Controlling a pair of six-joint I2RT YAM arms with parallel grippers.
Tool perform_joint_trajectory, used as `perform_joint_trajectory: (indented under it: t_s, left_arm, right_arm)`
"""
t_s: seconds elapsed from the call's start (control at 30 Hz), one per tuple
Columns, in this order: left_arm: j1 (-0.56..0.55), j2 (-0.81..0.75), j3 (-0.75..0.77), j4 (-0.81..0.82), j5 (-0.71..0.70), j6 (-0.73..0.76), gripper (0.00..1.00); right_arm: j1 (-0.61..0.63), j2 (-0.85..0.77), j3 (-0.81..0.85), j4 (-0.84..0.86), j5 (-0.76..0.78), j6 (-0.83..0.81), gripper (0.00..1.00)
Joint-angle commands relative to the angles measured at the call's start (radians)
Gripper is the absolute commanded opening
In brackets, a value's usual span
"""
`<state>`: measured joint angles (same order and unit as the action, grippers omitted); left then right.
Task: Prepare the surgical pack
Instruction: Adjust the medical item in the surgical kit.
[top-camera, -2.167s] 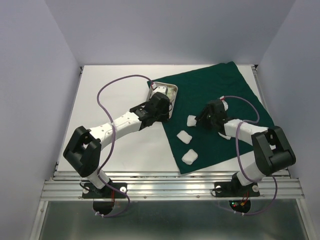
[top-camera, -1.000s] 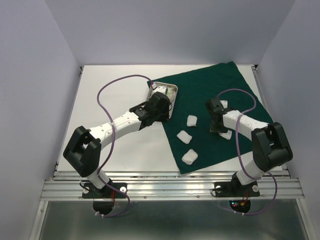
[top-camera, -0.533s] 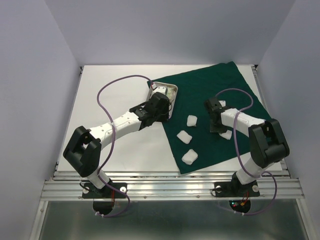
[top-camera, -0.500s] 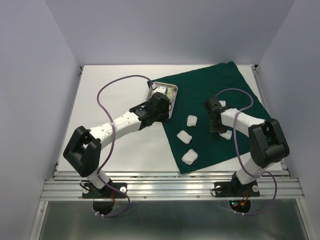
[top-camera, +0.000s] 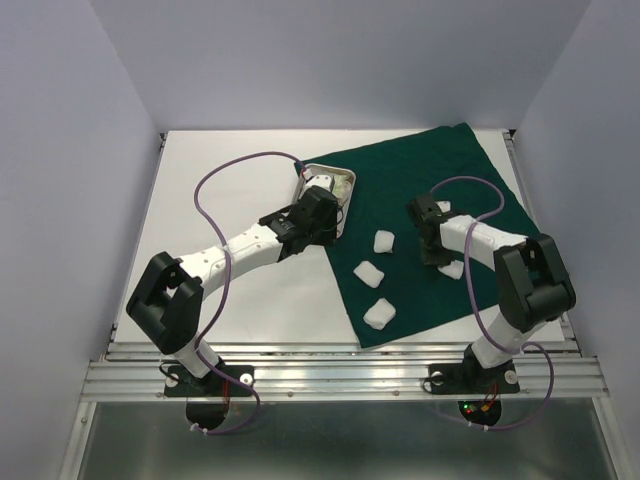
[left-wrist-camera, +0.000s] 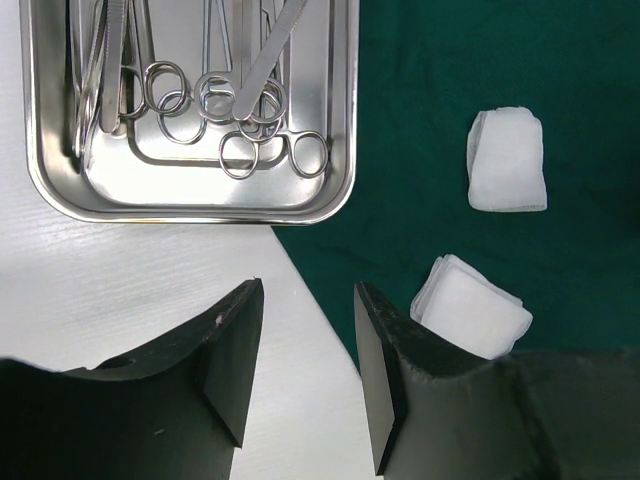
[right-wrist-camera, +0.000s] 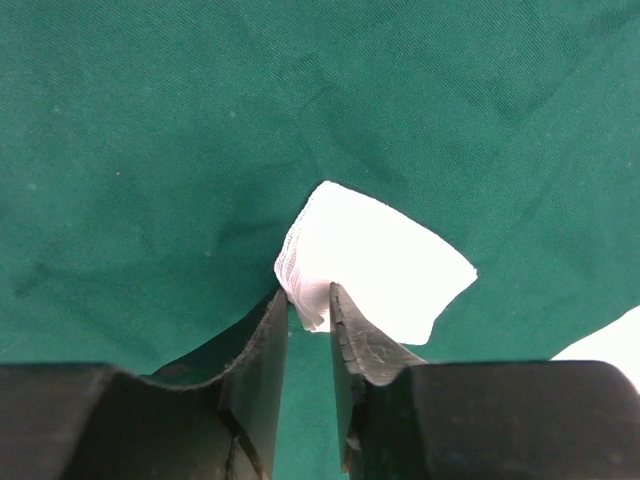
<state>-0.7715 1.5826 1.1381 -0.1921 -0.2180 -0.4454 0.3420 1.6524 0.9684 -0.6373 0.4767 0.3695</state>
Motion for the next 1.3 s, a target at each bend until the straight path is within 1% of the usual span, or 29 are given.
perform_joint_trajectory:
  t_s: [0.0, 0.1, 0.13, 0.17, 0.23, 0.53, 0.63, 0.8, 0.93, 1.27]
  left_arm:
    - [0.001, -0.039, -0.006, 0.013, -0.018, 0.008, 0.53]
    - [0.001, -0.039, -0.009, 0.013, -0.021, 0.01, 0.53]
    - [0.001, -0.039, -0.008, 0.013, -0.023, 0.01, 0.53]
    - [0.001, -0.039, -0.006, 0.013, -0.023, 0.01, 0.53]
    - [0.001, -0.041, -0.008, 0.013, -0.024, 0.008, 0.53]
    - [0.001, -0.039, 0.0, 0.008, -0.027, 0.01, 0.53]
    - [0.001, -0.039, 0.002, 0.006, -0.027, 0.011, 0.53]
    - [0.001, -0.041, 0.003, 0.006, -0.026, 0.013, 0.53]
    - [0.001, -0.046, -0.001, 0.006, -0.027, 0.013, 0.53]
    - [0.001, -0.067, -0.011, 0.005, -0.035, 0.014, 0.53]
  right_arm:
    - [0.008, 0.014, 0.041, -0.01, 0.042, -0.004, 0.24]
    - [0.008, 0.001, 0.039, -0.007, 0.05, -0.004, 0.17]
    - [0.008, -0.003, 0.038, -0.005, 0.046, -0.006, 0.1]
    - [0.008, -0.009, 0.038, -0.005, 0.042, -0.007, 0.1]
    - [0.008, -0.023, 0.036, -0.005, 0.031, -0.007, 0.01]
    - [0.008, -0.091, 0.085, -0.048, -0.055, 0.045, 0.01]
    - [0.008, -0.089, 0.111, -0.071, -0.055, 0.071, 0.01]
    - [0.008, -0.065, 0.148, -0.061, -0.143, 0.114, 0.01]
    - [0.008, -0.005, 0.199, -0.035, -0.188, 0.143, 0.01]
    - [0.008, 0.259, 0.415, 0.034, -0.197, 0.213, 0.01]
